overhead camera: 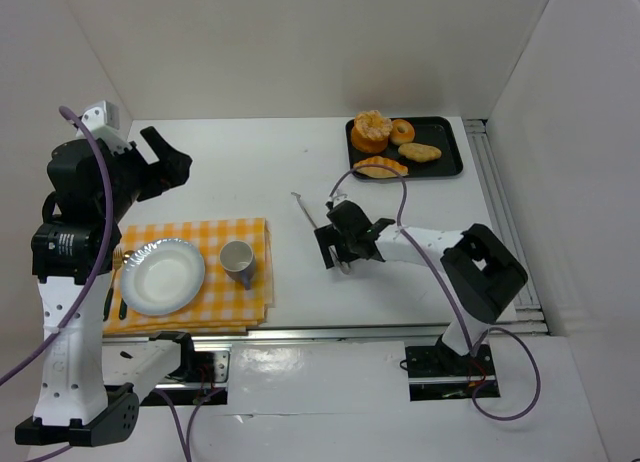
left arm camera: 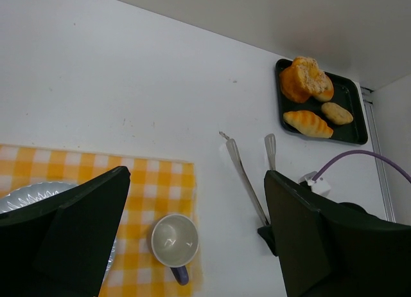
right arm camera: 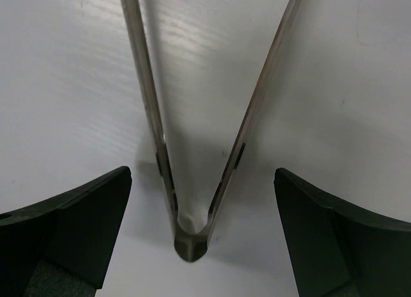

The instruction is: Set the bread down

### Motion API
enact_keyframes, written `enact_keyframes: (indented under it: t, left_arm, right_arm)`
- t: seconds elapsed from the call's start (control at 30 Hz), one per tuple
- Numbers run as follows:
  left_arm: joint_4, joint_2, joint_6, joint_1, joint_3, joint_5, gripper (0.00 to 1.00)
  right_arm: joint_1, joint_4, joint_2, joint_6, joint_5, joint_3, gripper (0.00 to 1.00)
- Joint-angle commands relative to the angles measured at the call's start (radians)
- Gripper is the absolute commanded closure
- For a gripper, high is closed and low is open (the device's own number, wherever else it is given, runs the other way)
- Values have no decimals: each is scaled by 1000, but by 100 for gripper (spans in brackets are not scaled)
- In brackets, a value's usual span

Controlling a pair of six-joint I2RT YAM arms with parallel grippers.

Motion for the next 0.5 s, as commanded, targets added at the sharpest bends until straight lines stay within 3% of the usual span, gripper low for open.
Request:
enact_keyframes:
  t: [0.0, 0.23, 0.33, 0.37, 0.47]
  left_arm:
    - [49, -7, 0, 6, 5, -21, 1]
    - [40, -7, 0, 6, 14, -32, 1]
    - [29, -7, 10, 6, 24, -46, 1]
    - [20, -7, 10, 6, 24, -55, 1]
    - [20, -7, 19, 6, 34, -55, 1]
  right_arm:
    - [6, 117, 45, 4, 106, 51, 1]
    - [6, 261, 142, 36, 175, 90, 2]
    - [6, 306, 180, 36, 186, 110, 8]
    - [-3, 315, 195, 36, 186, 110, 11]
    - [-3, 305, 196, 63, 221, 140, 34]
